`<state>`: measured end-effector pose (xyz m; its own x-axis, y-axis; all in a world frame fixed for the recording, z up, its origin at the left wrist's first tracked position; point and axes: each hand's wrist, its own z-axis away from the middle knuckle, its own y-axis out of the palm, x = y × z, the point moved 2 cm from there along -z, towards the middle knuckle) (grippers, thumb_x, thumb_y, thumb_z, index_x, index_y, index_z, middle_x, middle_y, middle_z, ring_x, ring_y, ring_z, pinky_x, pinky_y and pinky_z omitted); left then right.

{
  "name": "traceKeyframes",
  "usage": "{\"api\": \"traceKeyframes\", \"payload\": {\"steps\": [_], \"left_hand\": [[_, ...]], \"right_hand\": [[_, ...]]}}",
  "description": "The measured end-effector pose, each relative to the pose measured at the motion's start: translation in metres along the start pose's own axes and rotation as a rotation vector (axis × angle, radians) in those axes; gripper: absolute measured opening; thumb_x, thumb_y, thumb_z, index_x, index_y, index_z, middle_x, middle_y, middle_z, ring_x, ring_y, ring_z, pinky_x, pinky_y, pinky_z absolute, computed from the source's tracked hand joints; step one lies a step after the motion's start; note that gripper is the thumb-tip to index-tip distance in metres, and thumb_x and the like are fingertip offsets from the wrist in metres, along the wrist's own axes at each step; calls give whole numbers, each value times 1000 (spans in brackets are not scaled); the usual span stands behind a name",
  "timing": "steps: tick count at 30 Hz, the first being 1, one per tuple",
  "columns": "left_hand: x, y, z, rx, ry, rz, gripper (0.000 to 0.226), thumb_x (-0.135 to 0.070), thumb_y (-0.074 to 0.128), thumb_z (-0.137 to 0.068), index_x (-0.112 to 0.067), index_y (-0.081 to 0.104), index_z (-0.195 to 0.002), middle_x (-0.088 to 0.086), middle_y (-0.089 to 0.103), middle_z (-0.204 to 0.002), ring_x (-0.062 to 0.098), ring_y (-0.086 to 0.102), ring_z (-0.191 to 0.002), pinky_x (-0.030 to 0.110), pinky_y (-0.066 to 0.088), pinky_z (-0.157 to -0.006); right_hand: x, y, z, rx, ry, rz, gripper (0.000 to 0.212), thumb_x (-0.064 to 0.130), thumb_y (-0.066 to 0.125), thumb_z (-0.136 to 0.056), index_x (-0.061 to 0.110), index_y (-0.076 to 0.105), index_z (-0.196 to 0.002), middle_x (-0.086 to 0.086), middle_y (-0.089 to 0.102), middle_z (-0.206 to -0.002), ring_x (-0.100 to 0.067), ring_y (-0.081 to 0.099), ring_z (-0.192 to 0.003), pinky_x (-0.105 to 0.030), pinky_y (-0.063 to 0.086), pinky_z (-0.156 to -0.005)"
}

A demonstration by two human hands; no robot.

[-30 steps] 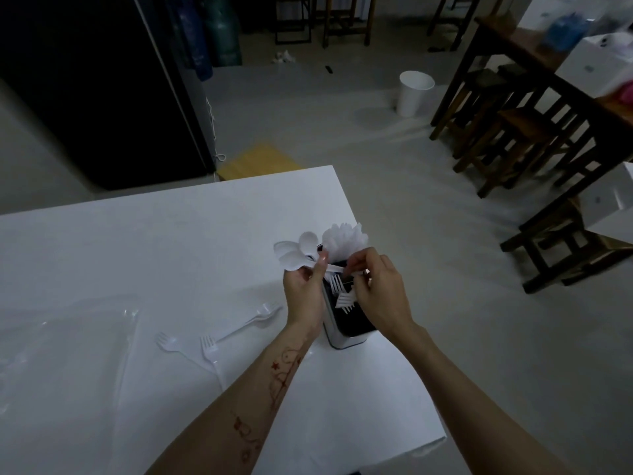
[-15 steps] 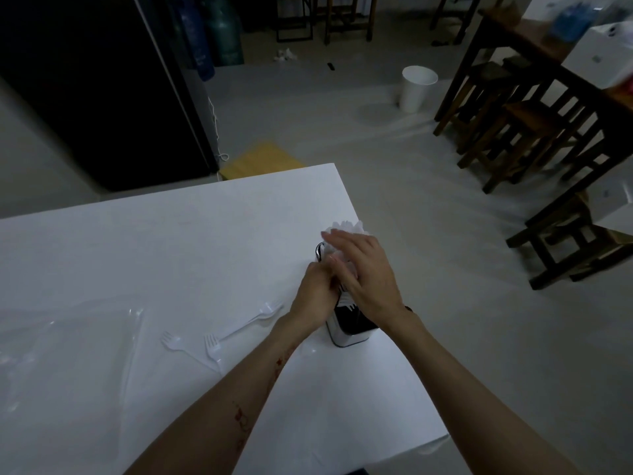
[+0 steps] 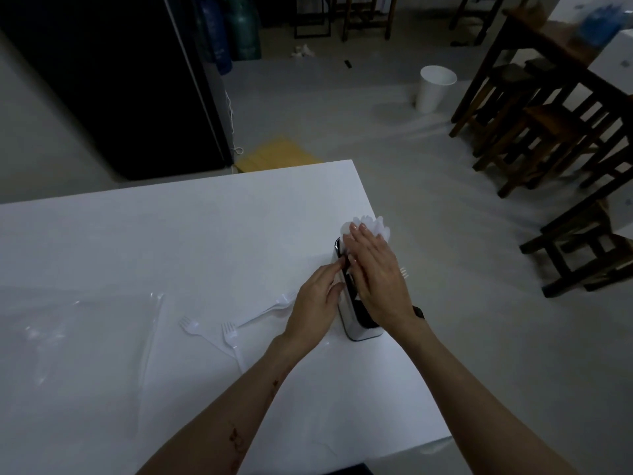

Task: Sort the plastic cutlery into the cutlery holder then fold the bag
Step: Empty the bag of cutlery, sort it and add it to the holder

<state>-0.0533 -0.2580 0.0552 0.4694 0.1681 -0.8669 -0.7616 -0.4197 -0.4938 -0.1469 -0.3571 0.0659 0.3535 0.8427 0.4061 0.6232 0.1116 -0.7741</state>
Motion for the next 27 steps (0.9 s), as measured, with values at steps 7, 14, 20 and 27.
{"api": "traceKeyframes", "payload": {"steps": [7, 14, 20, 27], "left_hand": [[54, -42, 56, -128, -142, -74, 33, -8, 48, -97, -14, 57, -128, -4, 60, -128, 3, 53, -116, 2, 32, -100], [108, -73, 113, -95, -280, -157, 29, -3, 51, -94, -12, 63, -119, -1, 64, -120, 12, 59, -113, 5, 31, -94], [124, -85, 132, -14, -294, -114, 29, -5, 49, -95, -16, 62, -119, -6, 64, -120, 6, 57, -110, 10, 36, -95], [130, -100, 136, 84, -257, -70, 27, -8, 47, -97, -17, 64, -117, -9, 66, -114, 1, 58, -104, -1, 35, -88]], "right_hand": [[65, 28, 39, 43, 70, -197, 32, -3, 55, -87, 9, 64, -115, -4, 63, -116, -17, 56, -108, -22, 42, -96], [79, 91, 104, 600, 828, 3, 27, 42, 53, -95, 15, 54, -99, -4, 65, -97, -25, 62, -91, -31, 44, -68], [93, 115, 126, 509, 1206, 68, 57, 68, 54, -84, 14, 59, -105, -6, 67, -103, -28, 65, -95, -33, 47, -73], [104, 117, 126, 343, 1396, -33, 35, 44, 66, -87, 13, 63, -104, -7, 67, -103, -28, 65, -94, -31, 44, -69]]}}
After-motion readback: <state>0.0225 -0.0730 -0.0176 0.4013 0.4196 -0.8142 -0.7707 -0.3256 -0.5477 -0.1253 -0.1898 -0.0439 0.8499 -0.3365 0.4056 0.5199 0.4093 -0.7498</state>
